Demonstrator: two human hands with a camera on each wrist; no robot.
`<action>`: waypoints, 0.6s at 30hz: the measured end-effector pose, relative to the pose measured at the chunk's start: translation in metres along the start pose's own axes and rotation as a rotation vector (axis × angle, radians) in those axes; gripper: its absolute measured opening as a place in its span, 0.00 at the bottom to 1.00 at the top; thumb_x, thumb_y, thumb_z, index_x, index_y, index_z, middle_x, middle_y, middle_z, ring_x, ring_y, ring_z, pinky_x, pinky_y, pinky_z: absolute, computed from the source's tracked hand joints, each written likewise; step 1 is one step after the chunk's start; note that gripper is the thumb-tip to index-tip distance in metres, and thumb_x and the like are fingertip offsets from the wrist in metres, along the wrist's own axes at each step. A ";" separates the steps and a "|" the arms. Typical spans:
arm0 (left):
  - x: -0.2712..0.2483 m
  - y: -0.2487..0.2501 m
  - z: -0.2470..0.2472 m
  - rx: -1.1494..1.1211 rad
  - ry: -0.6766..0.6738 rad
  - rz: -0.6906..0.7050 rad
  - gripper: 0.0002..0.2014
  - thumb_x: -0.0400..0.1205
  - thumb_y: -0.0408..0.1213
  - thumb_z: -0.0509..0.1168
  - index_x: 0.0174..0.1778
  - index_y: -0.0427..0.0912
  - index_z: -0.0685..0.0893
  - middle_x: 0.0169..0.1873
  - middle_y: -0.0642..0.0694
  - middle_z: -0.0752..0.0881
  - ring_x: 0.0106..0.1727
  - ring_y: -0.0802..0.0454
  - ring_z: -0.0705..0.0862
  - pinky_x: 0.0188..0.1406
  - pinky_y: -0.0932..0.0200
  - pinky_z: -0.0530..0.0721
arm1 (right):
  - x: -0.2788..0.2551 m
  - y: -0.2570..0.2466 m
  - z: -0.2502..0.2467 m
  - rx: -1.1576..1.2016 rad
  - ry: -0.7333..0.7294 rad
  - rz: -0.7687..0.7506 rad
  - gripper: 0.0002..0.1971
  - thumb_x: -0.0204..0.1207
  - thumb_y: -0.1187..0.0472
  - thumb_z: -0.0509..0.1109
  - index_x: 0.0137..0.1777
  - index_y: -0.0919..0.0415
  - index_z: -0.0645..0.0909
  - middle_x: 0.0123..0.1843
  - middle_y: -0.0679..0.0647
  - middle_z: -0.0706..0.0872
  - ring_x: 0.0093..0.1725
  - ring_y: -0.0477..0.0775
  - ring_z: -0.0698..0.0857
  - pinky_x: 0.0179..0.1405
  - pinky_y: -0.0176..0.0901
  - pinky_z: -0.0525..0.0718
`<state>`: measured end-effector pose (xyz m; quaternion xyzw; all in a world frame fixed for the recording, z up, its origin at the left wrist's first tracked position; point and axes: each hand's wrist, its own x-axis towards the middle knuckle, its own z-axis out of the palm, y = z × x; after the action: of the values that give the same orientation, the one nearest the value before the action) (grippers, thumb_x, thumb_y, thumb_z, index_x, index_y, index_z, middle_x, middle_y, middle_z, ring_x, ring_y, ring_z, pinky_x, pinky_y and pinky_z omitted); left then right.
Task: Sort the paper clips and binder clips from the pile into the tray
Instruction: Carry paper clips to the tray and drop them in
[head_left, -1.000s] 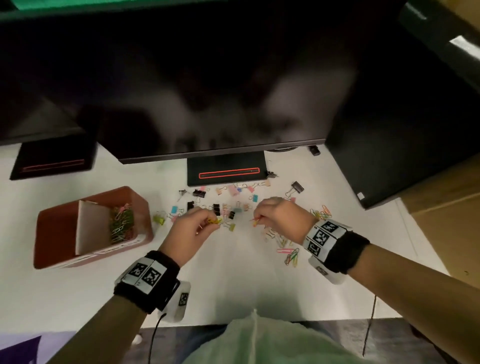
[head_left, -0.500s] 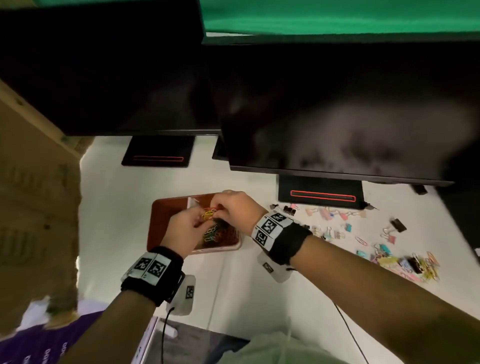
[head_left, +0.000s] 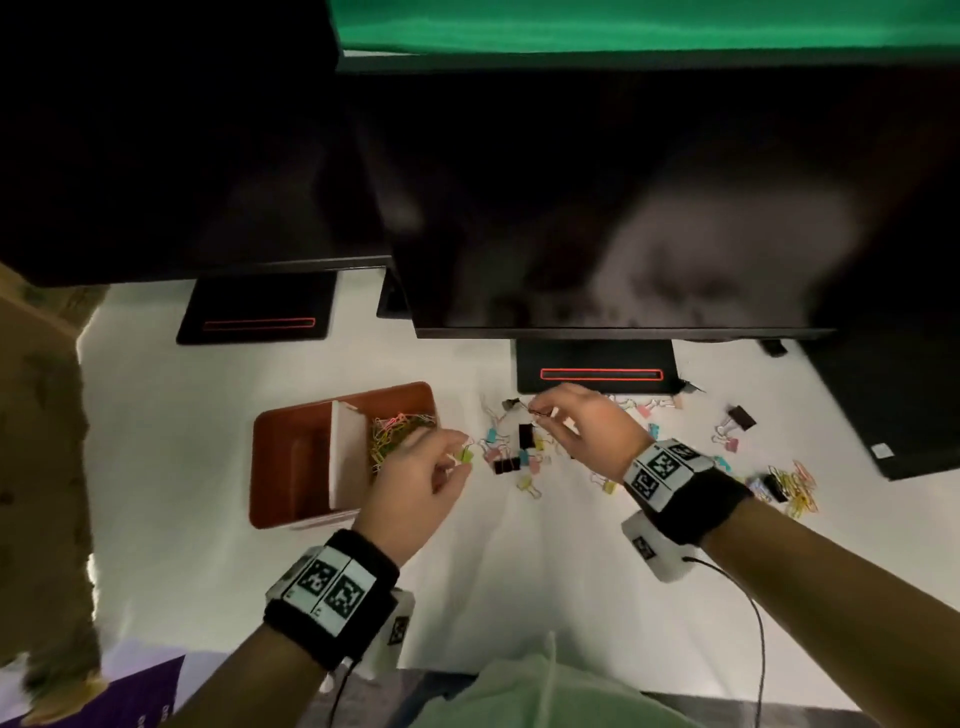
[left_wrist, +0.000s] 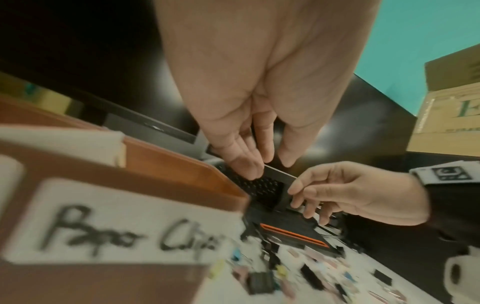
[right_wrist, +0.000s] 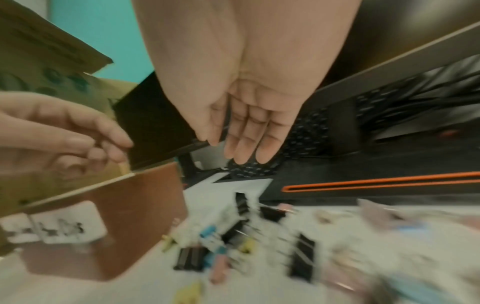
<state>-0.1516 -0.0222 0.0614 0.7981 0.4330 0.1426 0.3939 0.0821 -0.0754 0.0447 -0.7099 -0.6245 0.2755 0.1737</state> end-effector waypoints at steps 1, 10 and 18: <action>0.001 0.004 0.012 -0.015 -0.029 0.006 0.14 0.79 0.37 0.67 0.61 0.48 0.80 0.52 0.52 0.81 0.48 0.65 0.81 0.48 0.76 0.79 | -0.006 0.013 -0.004 -0.035 -0.012 0.052 0.13 0.82 0.55 0.63 0.65 0.53 0.79 0.60 0.50 0.83 0.53 0.48 0.84 0.56 0.45 0.84; 0.049 0.009 0.092 0.144 -0.068 -0.264 0.28 0.82 0.47 0.60 0.77 0.45 0.62 0.81 0.45 0.54 0.79 0.44 0.61 0.77 0.45 0.67 | -0.035 0.078 0.001 -0.165 -0.060 0.152 0.14 0.78 0.48 0.67 0.61 0.50 0.82 0.61 0.49 0.84 0.61 0.53 0.80 0.62 0.47 0.80; 0.111 -0.007 0.107 0.338 -0.042 -0.477 0.28 0.81 0.31 0.61 0.77 0.42 0.63 0.77 0.41 0.62 0.74 0.41 0.68 0.75 0.44 0.69 | -0.054 0.122 -0.020 -0.251 -0.103 0.278 0.23 0.75 0.44 0.68 0.69 0.47 0.74 0.69 0.50 0.74 0.69 0.55 0.72 0.69 0.53 0.74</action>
<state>-0.0297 0.0155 -0.0265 0.7310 0.6176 -0.0448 0.2868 0.1869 -0.1458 -0.0018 -0.7905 -0.5578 0.2527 0.0120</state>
